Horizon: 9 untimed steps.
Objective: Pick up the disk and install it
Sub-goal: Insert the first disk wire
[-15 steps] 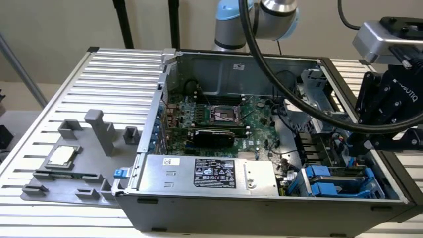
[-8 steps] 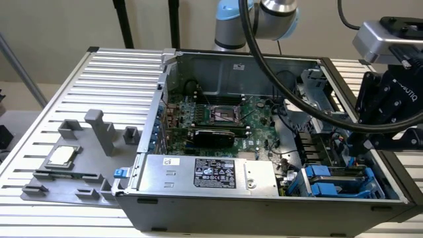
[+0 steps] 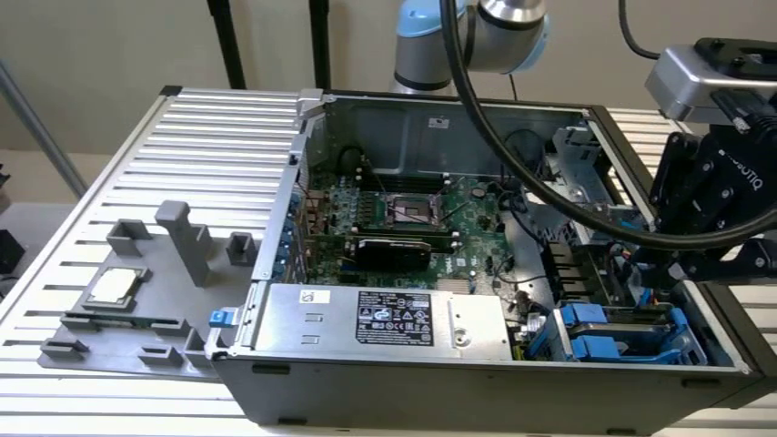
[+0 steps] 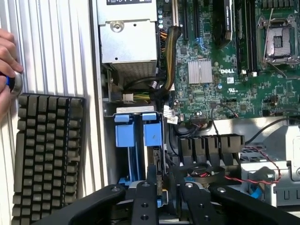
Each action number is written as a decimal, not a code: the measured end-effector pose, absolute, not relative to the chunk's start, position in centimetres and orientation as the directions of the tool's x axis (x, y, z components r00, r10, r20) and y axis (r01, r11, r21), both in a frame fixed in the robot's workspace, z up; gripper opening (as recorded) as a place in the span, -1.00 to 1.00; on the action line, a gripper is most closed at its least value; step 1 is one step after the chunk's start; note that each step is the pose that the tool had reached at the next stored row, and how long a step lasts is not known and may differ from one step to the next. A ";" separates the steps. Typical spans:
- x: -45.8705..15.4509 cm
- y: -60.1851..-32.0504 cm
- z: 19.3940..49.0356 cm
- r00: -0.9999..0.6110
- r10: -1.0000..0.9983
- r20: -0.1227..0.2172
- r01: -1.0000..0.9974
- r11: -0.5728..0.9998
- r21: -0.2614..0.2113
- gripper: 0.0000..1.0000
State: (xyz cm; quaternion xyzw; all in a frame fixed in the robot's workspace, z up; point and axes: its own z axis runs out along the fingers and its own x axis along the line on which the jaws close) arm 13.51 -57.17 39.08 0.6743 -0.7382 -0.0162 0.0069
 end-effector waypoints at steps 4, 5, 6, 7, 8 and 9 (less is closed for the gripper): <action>13.5 -56.9 38.7 -0.090 -0.996 -0.012 -0.995 0.090 0.033 1.00; 13.6 -56.8 38.6 -0.090 -0.996 -0.012 -0.995 0.090 0.033 1.00; 13.6 -56.7 38.5 -0.090 -0.996 -0.011 -0.995 0.090 0.033 1.00; 13.6 -56.5 38.4 -0.090 -0.996 -0.010 -0.995 0.090 0.033 1.00; 13.7 -56.4 38.4 -0.090 -0.996 -0.009 -0.995 0.090 0.033 1.00; 13.7 -56.3 38.3 -0.090 -0.996 -0.007 -0.995 0.090 0.033 1.00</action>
